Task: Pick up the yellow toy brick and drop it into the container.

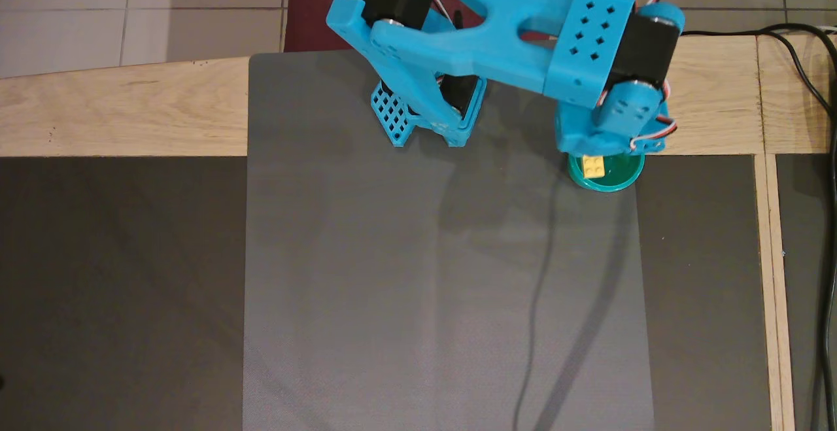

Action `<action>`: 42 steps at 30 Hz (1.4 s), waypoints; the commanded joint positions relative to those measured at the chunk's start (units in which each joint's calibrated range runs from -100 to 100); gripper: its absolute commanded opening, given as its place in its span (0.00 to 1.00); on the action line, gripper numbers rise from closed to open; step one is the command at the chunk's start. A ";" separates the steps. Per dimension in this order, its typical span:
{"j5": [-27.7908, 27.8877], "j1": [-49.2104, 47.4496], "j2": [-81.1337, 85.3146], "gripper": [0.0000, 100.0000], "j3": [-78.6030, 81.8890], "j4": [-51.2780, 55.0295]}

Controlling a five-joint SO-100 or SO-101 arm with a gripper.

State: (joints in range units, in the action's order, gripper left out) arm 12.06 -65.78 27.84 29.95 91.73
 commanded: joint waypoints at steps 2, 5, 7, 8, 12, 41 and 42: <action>-1.86 -3.97 1.51 0.00 -1.34 -3.01; -2.39 -4.75 1.42 0.00 -1.25 -4.08; -2.39 -4.13 1.42 0.00 -1.25 -4.35; -2.39 -3.90 1.42 0.00 -1.25 -4.79; -2.28 -3.82 1.42 0.01 0.10 -4.97; -8.14 38.27 15.92 0.00 -11.99 -2.92; -8.19 41.75 18.20 0.00 -11.63 -2.66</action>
State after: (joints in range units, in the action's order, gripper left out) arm 4.18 -31.33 40.84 19.80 89.18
